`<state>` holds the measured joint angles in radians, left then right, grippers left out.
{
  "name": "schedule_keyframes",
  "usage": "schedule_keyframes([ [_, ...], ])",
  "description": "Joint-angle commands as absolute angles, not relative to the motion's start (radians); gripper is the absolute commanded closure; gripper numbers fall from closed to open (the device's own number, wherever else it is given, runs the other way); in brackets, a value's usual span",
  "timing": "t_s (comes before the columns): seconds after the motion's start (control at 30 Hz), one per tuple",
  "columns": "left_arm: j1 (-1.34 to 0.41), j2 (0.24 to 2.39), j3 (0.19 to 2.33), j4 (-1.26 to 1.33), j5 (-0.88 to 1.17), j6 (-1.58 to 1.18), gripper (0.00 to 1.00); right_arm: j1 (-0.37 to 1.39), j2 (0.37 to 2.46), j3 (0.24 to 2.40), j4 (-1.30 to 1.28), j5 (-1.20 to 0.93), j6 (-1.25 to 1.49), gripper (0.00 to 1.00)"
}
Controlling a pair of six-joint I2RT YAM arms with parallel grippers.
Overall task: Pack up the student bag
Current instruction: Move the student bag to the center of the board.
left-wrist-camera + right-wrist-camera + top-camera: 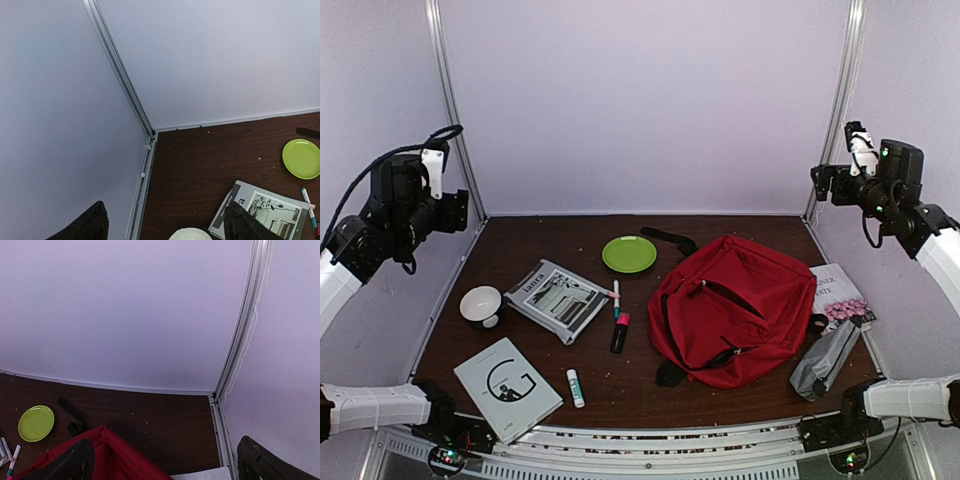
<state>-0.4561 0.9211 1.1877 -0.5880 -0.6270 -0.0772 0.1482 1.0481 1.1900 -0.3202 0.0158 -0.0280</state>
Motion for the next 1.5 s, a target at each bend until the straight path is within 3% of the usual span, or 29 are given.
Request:
schedule_keyframes([
  [0.0, -0.420, 0.958, 1.118, -0.455, -0.425, -0.049, 0.21, 0.113, 0.998, 1.121, -0.349, -0.036, -0.039, 0.00],
  [0.17, -0.392, 1.017, 1.035, -0.355, -0.168, -0.023, 0.36, 0.085, 0.957, 1.043, -0.414, -0.226, -0.152, 0.07],
  [0.4, -0.477, 1.089, 0.924, -0.193, 0.114, 0.055, 0.52, 0.206, 0.967, 1.001, -0.600, -0.373, -0.367, 0.30],
  [0.77, -0.723, 1.212, 0.822, 0.016, 0.269, 0.064, 0.58, 0.646, 1.043, 0.878, -0.732, -0.328, -0.636, 0.48],
  [0.97, -0.838, 1.330, 0.795, 0.192, 0.237, 0.018, 0.59, 0.755, 1.102, 0.848, -0.774, -0.303, -0.693, 0.53],
  [1.13, -0.865, 1.476, 0.863, 0.251, 0.210, -0.072, 0.59, 0.662, 1.055, 0.829, -0.764, -0.200, -0.705, 0.54],
  [1.3, -0.888, 1.576, 0.928, 0.286, 0.229, -0.085, 0.52, 0.382, 1.096, 0.883, -0.741, -0.160, -0.644, 0.55],
  [1.47, -0.909, 1.604, 0.960, 0.293, 0.207, -0.088, 0.52, 0.176, 1.210, 0.972, -0.697, -0.101, -0.570, 0.58],
])
